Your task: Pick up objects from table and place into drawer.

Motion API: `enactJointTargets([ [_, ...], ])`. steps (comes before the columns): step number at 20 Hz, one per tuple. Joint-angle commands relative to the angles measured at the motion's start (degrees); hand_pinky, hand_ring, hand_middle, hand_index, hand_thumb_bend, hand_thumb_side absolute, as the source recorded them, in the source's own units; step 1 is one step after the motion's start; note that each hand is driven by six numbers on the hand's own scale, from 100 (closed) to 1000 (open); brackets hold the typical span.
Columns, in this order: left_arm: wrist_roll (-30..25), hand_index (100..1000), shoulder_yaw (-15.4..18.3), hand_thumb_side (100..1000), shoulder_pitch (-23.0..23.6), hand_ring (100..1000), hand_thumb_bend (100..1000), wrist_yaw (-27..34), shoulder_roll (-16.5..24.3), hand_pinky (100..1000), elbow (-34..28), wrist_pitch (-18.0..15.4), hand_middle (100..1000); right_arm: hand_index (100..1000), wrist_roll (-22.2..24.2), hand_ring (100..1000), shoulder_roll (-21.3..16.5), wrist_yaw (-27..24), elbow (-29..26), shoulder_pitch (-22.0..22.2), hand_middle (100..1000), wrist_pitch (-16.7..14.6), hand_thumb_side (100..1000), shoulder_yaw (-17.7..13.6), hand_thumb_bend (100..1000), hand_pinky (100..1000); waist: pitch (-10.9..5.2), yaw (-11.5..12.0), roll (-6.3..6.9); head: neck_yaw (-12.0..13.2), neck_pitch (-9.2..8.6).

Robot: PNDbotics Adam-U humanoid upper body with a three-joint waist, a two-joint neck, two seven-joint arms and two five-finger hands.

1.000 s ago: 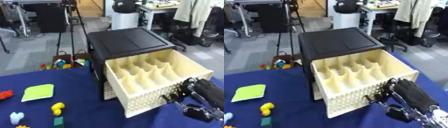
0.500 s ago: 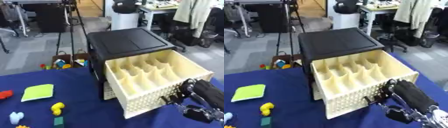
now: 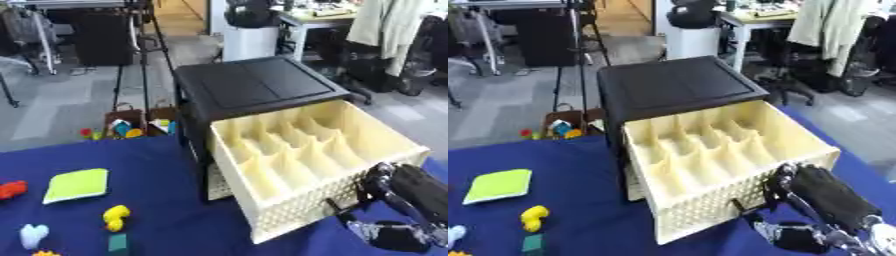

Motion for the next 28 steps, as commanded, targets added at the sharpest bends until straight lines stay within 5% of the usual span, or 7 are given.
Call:
enactJointTargets([
  [1, -0.01, 857, 0.23, 1000, -0.35, 786, 327, -0.33, 1.58, 687, -0.73, 0.11, 817, 462, -1.02, 472, -1.85, 3.24, -0.55, 0.31, 358, -1.62, 442, -1.21, 404, 471, -0.81, -0.1, -0.13, 0.1, 0.28],
  [11, 0.11, 855, 0.15, 1000, -0.23, 787, 325, -0.47, 1.61, 687, -0.73, 0.16, 817, 545, -13.88, 500, -1.97, 12.8, -0.55, 1.85, 354, -4.8, 552, -2.02, 418, 469, -0.74, -0.64, -0.4, 0.07, 0.25],
  [28, 0.19, 856, 0.08, 1000, -0.25, 788, 324, -0.44, 1.55, 687, -0.73, 0.08, 817, 532, -22.93, 477, -2.52, 12.14, -0.55, 1.69, 298, -4.62, 598, -2.01, 423, 446, -0.61, -0.77, -0.61, -0.22, 0.02],
])
